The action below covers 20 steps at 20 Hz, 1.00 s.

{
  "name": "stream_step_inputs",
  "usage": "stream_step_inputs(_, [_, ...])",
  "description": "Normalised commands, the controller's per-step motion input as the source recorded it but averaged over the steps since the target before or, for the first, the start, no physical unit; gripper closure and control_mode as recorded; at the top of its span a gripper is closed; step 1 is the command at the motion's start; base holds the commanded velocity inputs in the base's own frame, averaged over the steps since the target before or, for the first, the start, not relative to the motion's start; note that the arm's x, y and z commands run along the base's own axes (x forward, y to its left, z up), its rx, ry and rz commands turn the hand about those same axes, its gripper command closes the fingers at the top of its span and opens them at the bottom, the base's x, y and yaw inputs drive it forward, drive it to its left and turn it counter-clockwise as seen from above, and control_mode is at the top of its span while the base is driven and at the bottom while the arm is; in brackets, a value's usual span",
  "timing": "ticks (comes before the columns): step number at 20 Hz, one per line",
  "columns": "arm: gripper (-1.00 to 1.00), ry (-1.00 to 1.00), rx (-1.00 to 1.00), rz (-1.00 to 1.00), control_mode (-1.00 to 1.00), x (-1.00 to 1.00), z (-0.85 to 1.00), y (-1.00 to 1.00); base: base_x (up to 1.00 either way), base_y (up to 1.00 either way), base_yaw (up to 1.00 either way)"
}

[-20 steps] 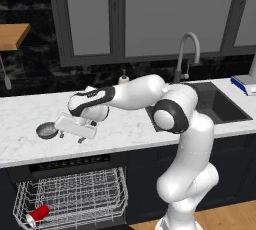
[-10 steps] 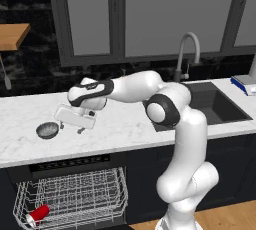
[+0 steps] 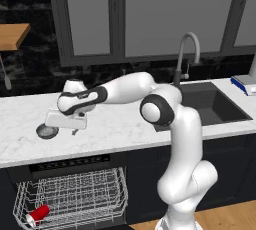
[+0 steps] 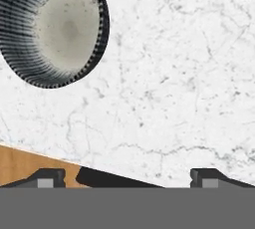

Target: Pick up the cup and bowl from the counter, place them in the dishwasher, and close the dishwasher door.

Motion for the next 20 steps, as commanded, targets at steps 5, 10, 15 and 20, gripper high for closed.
stream_step_inputs(5, [-1.00, -0.12, -0.01, 0.00, -1.00, 0.07, -0.02, 0.09, 0.00, 0.00, 0.00])
stream_step_inputs(10, [-1.00, 0.01, -0.01, -0.04, -1.00, 0.62, 0.00, 0.13, 0.00, 0.00, 0.00])
stream_step_inputs(15, [-1.00, 0.04, -0.01, -0.02, -1.00, 0.41, -0.01, 0.04, 0.00, 0.00, 0.00])
stream_step_inputs(20, [-1.00, 0.00, 0.00, 0.00, -1.00, 0.02, -0.23, 0.12, 0.00, 0.00, 0.00])
